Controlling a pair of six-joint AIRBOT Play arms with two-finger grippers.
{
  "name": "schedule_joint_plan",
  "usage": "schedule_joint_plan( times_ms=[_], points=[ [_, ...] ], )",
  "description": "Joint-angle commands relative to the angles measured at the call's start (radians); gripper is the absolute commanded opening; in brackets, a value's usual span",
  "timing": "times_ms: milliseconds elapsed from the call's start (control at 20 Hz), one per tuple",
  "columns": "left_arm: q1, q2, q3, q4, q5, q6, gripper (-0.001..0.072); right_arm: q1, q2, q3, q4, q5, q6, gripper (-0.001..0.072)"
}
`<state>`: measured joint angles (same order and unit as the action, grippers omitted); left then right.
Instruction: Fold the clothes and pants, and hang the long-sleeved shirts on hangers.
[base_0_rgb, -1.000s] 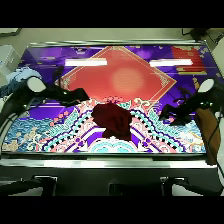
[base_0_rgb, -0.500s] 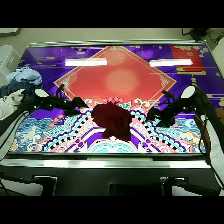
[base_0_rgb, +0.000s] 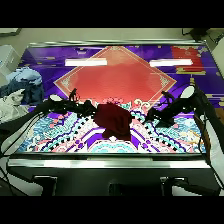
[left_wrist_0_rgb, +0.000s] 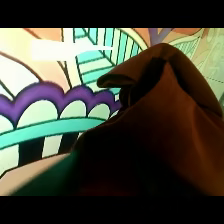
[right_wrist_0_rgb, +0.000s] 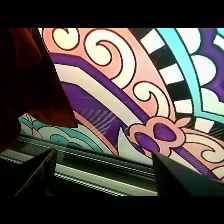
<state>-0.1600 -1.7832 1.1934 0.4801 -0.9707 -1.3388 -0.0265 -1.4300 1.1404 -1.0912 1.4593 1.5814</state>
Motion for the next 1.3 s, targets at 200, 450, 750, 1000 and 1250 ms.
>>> schedule_joint_plan(
  times_ms=[200,450,750,1000,1250],
  points=[
    [-0.008,-0.004,0.001,-0.018,0.01,0.035,0.0027,0.001,0.0,-0.013,-0.001,0.015,0.0,0.0684],
    [0.037,0.032,0.002,0.0,-0.012,0.074,0.0025,0.001,-0.001,-0.09,0.0,0.0,0.0,0.0683],
    [0.14,0.029,0.003,0.122,-0.137,0.0,0.0673,0.001,-0.001,-0.181,0.008,-0.03,-0.001,0.0683],
    [0.047,-0.016,0.003,0.015,-0.055,0.042,0.0565,0.001,0.0,-0.181,0.042,-0.029,0.0,0.0683],
    [-0.016,-0.06,0.003,-0.076,-0.058,0.05,0.0566,0.001,0.0,-0.181,0.053,-0.026,0.0,0.0683]
  ],
)
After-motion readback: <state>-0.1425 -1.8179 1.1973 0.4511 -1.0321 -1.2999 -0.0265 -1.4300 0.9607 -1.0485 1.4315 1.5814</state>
